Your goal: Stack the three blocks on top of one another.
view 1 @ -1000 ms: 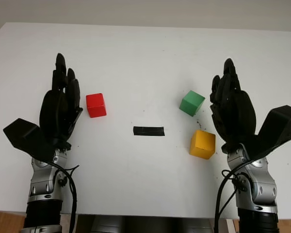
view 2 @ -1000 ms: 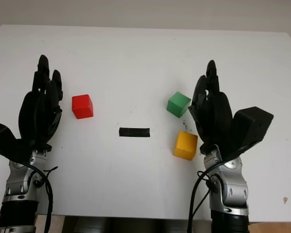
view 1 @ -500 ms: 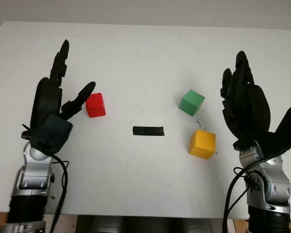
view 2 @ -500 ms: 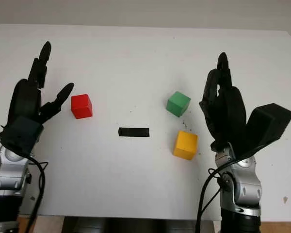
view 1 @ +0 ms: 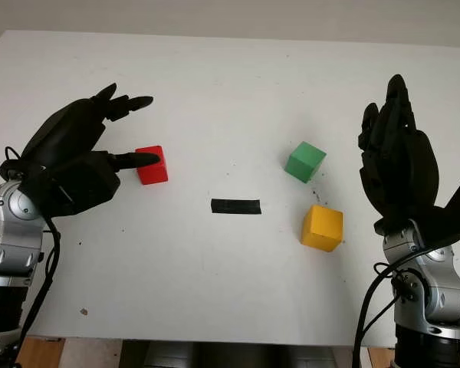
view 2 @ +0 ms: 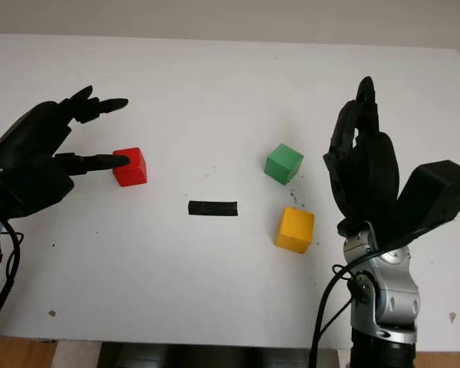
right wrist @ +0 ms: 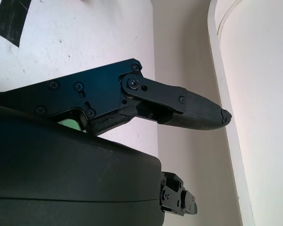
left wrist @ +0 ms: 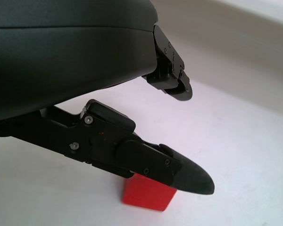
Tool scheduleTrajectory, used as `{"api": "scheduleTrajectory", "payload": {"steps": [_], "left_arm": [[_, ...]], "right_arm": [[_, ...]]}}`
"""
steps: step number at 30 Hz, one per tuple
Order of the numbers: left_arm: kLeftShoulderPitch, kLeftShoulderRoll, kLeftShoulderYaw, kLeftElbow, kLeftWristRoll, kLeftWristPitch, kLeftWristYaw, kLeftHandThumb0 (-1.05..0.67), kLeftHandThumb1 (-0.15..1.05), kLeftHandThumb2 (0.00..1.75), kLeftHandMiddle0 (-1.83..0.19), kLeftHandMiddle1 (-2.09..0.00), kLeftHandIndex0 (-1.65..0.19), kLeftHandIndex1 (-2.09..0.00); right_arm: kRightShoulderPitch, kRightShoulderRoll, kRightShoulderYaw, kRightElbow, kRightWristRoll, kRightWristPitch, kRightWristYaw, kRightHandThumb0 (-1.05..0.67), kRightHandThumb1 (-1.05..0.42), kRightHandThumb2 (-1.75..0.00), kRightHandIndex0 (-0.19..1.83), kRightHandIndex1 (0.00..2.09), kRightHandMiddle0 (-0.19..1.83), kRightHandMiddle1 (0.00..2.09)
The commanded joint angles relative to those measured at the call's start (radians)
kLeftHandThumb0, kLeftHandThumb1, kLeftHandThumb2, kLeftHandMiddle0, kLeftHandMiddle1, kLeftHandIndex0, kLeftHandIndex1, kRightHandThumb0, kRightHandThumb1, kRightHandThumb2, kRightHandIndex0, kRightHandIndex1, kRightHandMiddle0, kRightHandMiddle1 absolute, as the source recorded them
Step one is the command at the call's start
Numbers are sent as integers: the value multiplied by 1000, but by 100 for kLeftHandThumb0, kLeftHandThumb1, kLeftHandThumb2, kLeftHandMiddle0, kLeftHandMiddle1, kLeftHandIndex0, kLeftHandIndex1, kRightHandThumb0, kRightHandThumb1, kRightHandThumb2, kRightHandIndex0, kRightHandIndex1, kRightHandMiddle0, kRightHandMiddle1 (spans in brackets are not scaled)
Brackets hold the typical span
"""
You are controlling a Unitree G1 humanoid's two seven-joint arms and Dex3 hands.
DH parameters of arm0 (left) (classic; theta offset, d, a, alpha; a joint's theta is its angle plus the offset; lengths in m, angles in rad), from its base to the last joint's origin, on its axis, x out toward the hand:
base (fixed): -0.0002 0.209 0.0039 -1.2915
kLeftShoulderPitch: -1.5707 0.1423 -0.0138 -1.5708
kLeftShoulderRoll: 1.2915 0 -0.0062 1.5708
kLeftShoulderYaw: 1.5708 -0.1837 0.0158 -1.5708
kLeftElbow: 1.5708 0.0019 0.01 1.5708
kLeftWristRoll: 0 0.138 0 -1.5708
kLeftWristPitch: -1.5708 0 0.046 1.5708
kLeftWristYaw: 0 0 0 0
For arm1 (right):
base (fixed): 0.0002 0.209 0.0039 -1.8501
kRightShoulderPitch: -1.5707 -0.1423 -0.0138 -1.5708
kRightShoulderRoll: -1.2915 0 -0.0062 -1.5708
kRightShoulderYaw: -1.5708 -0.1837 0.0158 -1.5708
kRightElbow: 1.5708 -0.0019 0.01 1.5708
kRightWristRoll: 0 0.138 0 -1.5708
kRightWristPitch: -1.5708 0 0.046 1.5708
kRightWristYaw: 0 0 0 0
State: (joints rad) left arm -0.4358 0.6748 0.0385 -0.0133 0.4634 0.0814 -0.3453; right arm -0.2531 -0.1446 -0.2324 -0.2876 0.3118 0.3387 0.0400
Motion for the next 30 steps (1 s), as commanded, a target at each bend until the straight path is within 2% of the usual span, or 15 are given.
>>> {"api": "scheduleTrajectory", "payload": {"steps": [1, 8, 17, 30], "left_arm": [[-24, 25, -22, -18, 18, 7, -14, -86, 94, 5, -5, -5, -48, -12], [-48, 45, -85, -1, 81, 28, -58, -89, 94, 5, 1, -4, -42, -6], [-32, 45, -130, 26, 147, 9, -37, -85, 94, 5, 9, -3, -35, -3], [-22, 12, -176, 93, 246, -33, 148, -76, 98, 6, 1, -7, -47, -11]], "right_arm": [[11, 1, 1, -24, 4, 2, 1, -71, -105, -69, -19, 0, -19, 0], [21, 4, 8, -29, 5, 2, -2, -70, -105, -70, -19, 0, -19, 0], [17, 1, 3, -26, 14, 2, -3, -71, -105, -69, -19, 0, -19, 0], [16, -6, 1, -26, 13, 6, 4, -71, -105, -69, -19, 0, -19, 0]]}}
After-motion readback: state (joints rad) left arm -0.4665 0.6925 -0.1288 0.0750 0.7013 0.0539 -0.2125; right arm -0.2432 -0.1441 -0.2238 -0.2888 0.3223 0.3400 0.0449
